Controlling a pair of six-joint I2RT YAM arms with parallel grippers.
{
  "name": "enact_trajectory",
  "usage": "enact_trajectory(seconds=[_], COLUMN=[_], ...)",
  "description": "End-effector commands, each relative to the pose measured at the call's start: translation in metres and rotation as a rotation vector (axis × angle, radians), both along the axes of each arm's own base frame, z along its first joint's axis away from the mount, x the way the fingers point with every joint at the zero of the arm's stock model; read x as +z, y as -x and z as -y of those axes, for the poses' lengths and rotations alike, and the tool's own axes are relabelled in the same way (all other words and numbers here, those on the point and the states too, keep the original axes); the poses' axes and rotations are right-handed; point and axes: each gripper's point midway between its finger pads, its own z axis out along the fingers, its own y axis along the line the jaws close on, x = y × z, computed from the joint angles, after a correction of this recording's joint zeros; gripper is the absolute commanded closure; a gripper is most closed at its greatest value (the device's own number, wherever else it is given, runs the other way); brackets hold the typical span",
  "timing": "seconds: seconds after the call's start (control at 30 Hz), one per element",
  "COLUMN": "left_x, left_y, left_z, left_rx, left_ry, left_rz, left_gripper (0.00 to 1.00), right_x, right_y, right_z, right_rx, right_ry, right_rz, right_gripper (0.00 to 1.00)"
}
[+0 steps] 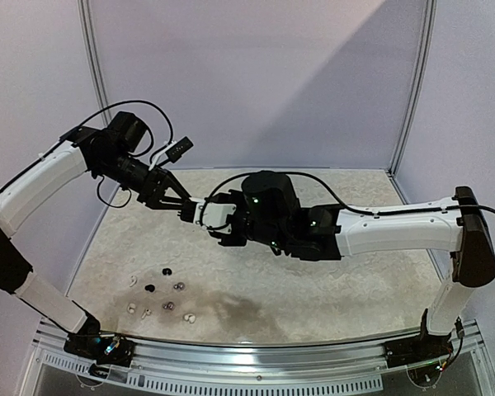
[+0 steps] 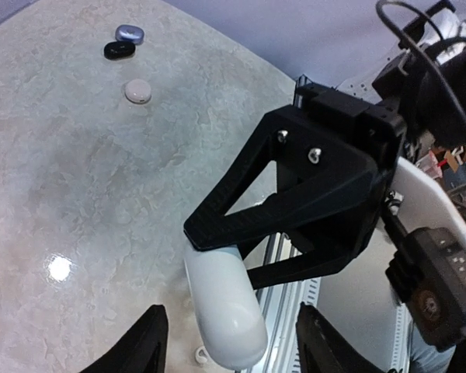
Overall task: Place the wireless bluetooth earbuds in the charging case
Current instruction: Pass from the right arm to the left, then pass from the left arm to the right
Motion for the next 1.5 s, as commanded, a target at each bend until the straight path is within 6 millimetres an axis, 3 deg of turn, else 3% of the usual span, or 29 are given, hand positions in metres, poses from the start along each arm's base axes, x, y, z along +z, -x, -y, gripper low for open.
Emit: enact_trajectory(seconds=[0.0, 0.1, 0.27, 0.33, 0.37, 0.47, 0.5, 0.57, 0.67, 0.8, 1.1, 1.33, 1.47], left_x=[-0.007, -0.008, -0.008, -0.005, -0.004, 0.001, 0.003, 0.003, 0.001, 0.004, 0.006, 0.008, 0.007], left_y=[-0.001, -0.003, 0.000, 0.003, 0.005, 0.011, 0.012, 0.014, 0.016, 0.022, 0.021, 0.026, 0.028], left_z=[0.007, 0.007, 0.007, 0.007, 0.008, 0.007, 0.006, 0.003, 0.001, 0.002, 0.002, 0.003, 0.002], left_rx=[-0.006, -0.002, -0.015, -0.032, -0.045, -0.084, -0.095, -0.121, -0.147, -0.189, -0.189, -0.206, -0.211], left_ry=[-0.029, -0.032, -0.029, -0.018, -0.012, 0.003, 0.001, -0.016, -0.034, -0.004, -0.003, 0.013, 0.010], left_rz=[0.010, 0.010, 0.010, 0.010, 0.011, 0.033, 0.049, 0.092, 0.129, 0.141, 0.165, 0.166, 0.162], left_gripper=[0.49, 0.63, 0.99, 1.00, 1.00, 1.00, 1.00, 1.00, 1.00, 1.00, 1.00, 1.00, 1.00], right_x=[0.017, 0.017, 0.020, 0.021, 0.022, 0.025, 0.022, 0.028, 0.040, 0.038, 0.022, 0.014, 0.014], right_y=[0.002, 0.002, 0.002, 0.002, 0.002, 0.004, 0.006, 0.012, 0.024, 0.036, 0.038, 0.032, 0.034], right_z=[-0.006, -0.008, -0.008, -0.008, -0.007, -0.005, -0.003, 0.002, 0.010, 0.010, -0.005, -0.015, -0.016], right_rx=[0.001, 0.005, -0.001, -0.005, -0.008, 0.007, 0.042, 0.130, 0.261, 0.346, 0.395, 0.387, 0.409], right_ry=[-0.048, -0.053, -0.065, -0.075, -0.087, -0.124, -0.122, -0.170, -0.255, -0.272, -0.267, -0.251, -0.251], right_rz=[0.014, 0.011, 0.006, -0.003, -0.014, -0.089, -0.144, -0.294, -0.509, -0.690, -0.876, -0.944, -0.968], right_gripper=[0.79, 0.79, 0.78, 0.71, 0.65, 0.19, 0.08, 0.01, 0.01, 0.03, 0.22, 0.51, 0.73])
